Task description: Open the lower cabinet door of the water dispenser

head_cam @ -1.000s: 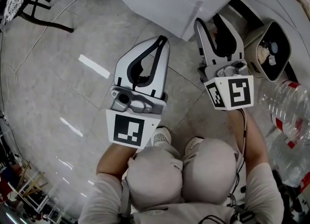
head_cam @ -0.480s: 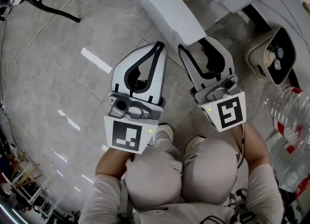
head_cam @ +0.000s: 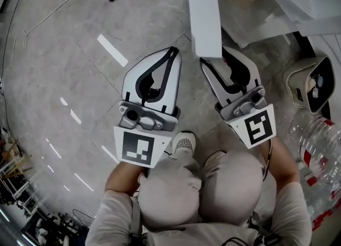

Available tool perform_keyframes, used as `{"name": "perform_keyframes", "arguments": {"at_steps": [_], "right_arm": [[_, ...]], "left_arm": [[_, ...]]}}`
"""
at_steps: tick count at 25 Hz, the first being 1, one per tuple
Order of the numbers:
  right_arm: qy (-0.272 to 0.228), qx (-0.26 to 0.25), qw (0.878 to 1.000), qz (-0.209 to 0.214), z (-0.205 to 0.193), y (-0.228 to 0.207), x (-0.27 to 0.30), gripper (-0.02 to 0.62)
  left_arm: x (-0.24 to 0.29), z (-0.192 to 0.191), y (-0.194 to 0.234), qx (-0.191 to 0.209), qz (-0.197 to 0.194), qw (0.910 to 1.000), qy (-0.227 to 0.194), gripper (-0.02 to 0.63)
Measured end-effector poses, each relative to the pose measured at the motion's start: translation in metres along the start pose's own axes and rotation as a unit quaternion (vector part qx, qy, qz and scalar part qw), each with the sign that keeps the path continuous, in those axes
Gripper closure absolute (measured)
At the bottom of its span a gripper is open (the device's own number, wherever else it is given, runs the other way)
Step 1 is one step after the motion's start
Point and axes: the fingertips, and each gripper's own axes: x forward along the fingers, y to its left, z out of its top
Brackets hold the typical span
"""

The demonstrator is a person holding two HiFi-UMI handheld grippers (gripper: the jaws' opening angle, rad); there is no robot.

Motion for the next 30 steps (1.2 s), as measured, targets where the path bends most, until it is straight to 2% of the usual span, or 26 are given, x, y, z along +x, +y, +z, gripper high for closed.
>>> {"name": "perform_keyframes", "arguments": {"at_steps": [5, 12, 20, 22, 30], "right_arm": [[-0.001, 0.015, 0.999, 0.042, 0.000, 0.025, 0.034, 0.462], [0.006, 0.019, 0.995, 0.097, -0.006, 0.054, 0.082, 0.474], [-0.006, 0.016, 0.993, 0.114, -0.009, 0.072, 0.132, 0.494], [-0.009, 0.019, 0.994, 0.110, -0.009, 0.075, 0.140, 0.546], [-0.007, 0.013, 0.994, 0.109, -0.012, 0.081, 0.168, 0.549]], "left_arm": [[-0.018, 0.001, 0.028, 0.004, 0.030, 0.9995, 0.007, 0.603], [-0.051, 0.004, 0.060, 0.012, 0.081, 0.9966, 0.012, 0.603], [-0.077, -0.011, 0.091, 0.020, 0.130, 0.9908, 0.032, 0.603], [-0.077, -0.018, 0.098, 0.020, 0.141, 0.9889, 0.041, 0.603], [-0.068, -0.045, 0.129, 0.014, 0.185, 0.9813, 0.052, 0.603]]}}
